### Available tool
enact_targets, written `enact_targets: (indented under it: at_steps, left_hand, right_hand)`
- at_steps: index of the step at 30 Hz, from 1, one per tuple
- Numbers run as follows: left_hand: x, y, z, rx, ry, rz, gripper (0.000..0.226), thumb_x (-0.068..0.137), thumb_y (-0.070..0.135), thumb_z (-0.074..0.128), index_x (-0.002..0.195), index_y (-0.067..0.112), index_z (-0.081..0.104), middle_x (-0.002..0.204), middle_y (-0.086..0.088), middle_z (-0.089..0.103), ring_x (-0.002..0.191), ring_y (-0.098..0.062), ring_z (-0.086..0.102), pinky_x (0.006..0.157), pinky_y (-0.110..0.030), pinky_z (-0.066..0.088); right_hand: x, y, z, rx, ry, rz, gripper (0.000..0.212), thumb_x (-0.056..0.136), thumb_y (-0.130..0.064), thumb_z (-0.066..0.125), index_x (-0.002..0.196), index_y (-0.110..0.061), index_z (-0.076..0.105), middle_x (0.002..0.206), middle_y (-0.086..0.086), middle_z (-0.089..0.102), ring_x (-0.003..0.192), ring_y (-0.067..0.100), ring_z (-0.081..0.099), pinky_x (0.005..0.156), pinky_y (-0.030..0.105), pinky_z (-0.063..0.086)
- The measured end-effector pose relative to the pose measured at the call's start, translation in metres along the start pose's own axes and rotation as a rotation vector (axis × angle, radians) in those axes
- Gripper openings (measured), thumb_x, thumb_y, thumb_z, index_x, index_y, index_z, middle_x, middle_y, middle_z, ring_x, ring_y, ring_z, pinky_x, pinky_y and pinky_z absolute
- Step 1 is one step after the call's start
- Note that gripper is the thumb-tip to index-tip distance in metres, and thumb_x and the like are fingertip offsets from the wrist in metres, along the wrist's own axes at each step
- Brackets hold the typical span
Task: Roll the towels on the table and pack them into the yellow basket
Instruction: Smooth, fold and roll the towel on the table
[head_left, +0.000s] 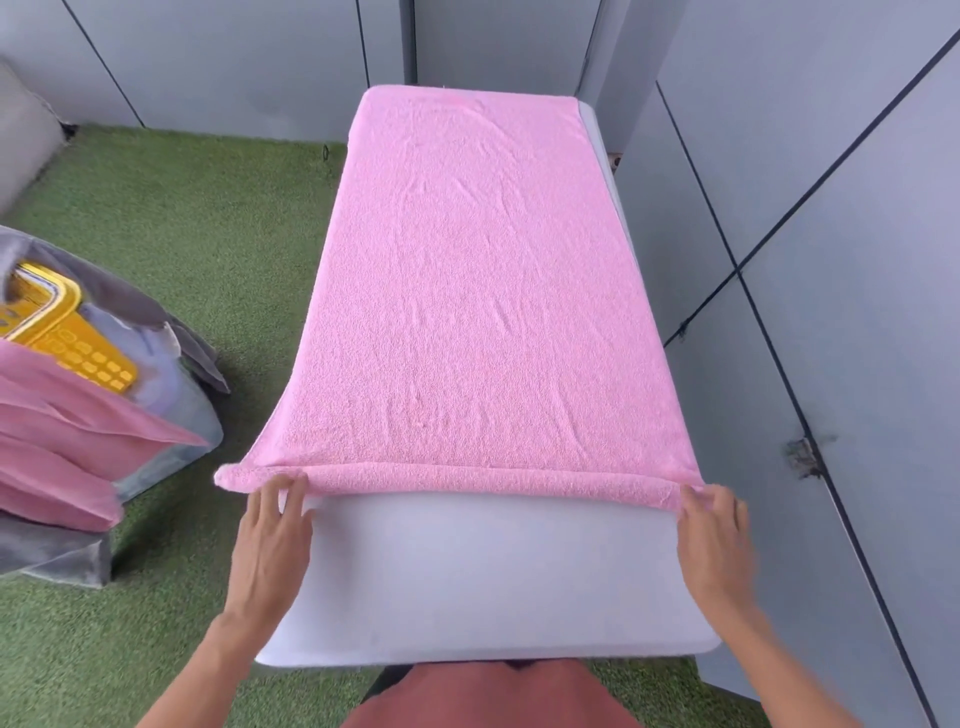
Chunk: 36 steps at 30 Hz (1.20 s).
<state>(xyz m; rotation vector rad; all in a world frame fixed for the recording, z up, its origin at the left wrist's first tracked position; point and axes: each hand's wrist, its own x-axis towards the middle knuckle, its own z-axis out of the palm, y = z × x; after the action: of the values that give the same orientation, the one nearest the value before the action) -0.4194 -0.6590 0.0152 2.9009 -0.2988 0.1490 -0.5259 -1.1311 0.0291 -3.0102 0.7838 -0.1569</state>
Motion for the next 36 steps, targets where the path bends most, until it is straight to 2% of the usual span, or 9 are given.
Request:
enact_targets:
  at_steps: [4,11,15,18,20,23,28,32,36]
  left_hand:
    - [0.006,0.005,0.003,0.040,-0.035,-0.041,0.052,0.071,-0.007,0.070,0.120,-0.002,0.052,0.117,-0.019,0.048,0.098,-0.039,0.048,0.076,-0.049,0.049]
    - [0.027,-0.005,-0.001,0.049,-0.069,-0.040,0.037,0.070,-0.013,0.068,0.103,0.002,0.059,0.105,-0.017,0.057,0.089,-0.039,0.049,0.065,-0.050,0.044]
    - [0.031,-0.024,-0.005,0.051,-0.138,-0.016,0.021,0.079,-0.003,0.068,0.098,0.005,0.064,0.095,-0.009,0.060,0.088,-0.037,0.053,0.062,-0.048,0.045]
    - [0.043,-0.038,-0.010,0.024,-0.309,-0.010,0.018,0.088,0.010,0.061,0.105,0.011,0.067,0.101,-0.004,0.063,0.099,-0.031,0.055,0.077,-0.048,0.048]
    - [0.058,-0.041,-0.013,-0.055,-0.418,-0.040,0.019,0.090,0.011,0.059,0.107,0.013,0.068,0.104,-0.005,0.065,0.102,-0.030,0.057,0.085,-0.044,0.046]
    - [0.070,-0.036,-0.016,-0.246,-0.398,-0.146,0.022,0.088,0.006,0.062,0.109,0.010,0.068,0.105,-0.010,0.066,0.098,-0.031,0.062,0.085,-0.041,0.047]
    - [0.045,-0.018,-0.014,-0.163,-0.007,-0.223,0.009,0.082,0.001,0.068,0.086,0.008,0.066,0.098,-0.013,0.049,0.092,-0.035,0.045,0.081,-0.047,0.041]
    - [0.021,-0.003,-0.004,0.009,0.019,-0.100,0.024,0.075,-0.003,0.072,0.096,0.005,0.062,0.102,-0.017,0.054,0.090,-0.040,0.050,0.067,-0.050,0.044]
    - [0.032,0.003,-0.006,0.098,-0.058,-0.070,0.046,0.069,0.000,0.076,0.109,0.006,0.055,0.109,-0.018,0.056,0.095,-0.041,0.052,0.069,-0.050,0.045]
  right_hand:
    - [-0.005,-0.015,0.011,0.123,-0.051,-0.039,0.047,0.080,-0.005,0.068,0.124,-0.002,0.051,0.120,0.016,0.048,0.115,0.037,0.042,0.095,0.036,0.033]
    - [0.026,-0.008,0.002,0.098,-0.159,-0.052,0.027,0.081,0.008,0.060,0.107,-0.002,0.064,0.104,0.012,0.061,0.107,0.034,0.051,0.084,0.044,0.048]
    - [0.030,0.012,-0.010,0.040,-0.374,-0.124,0.026,0.096,-0.007,0.047,0.118,-0.009,0.060,0.114,0.006,0.060,0.113,0.030,0.046,0.086,0.038,0.043]
    - [0.047,0.023,-0.026,0.283,-0.591,-0.070,0.018,0.093,-0.010,0.053,0.107,-0.011,0.064,0.105,0.004,0.065,0.103,0.025,0.058,0.078,0.032,0.043]
    - [0.057,0.021,-0.028,0.468,-0.544,0.059,0.019,0.086,-0.007,0.062,0.103,-0.016,0.064,0.099,0.001,0.064,0.093,0.019,0.059,0.069,0.025,0.042]
    - [0.054,0.009,-0.015,0.569,-0.217,0.204,0.021,0.076,-0.001,0.069,0.088,-0.019,0.065,0.099,0.011,0.060,0.095,0.024,0.055,0.072,0.030,0.039]
    - [0.007,-0.013,-0.002,0.077,0.081,0.045,0.013,0.084,-0.015,0.069,0.096,-0.020,0.072,0.102,0.008,0.059,0.101,0.033,0.045,0.083,0.041,0.042]
    - [-0.008,-0.019,0.005,0.108,-0.058,-0.055,0.047,0.083,-0.017,0.070,0.126,-0.006,0.056,0.125,0.014,0.048,0.121,0.033,0.039,0.095,0.041,0.043]
    - [0.011,-0.027,0.003,0.325,-0.162,0.028,0.039,0.087,0.007,0.056,0.124,-0.002,0.056,0.138,0.015,0.033,0.124,0.031,0.032,0.092,0.044,0.046]
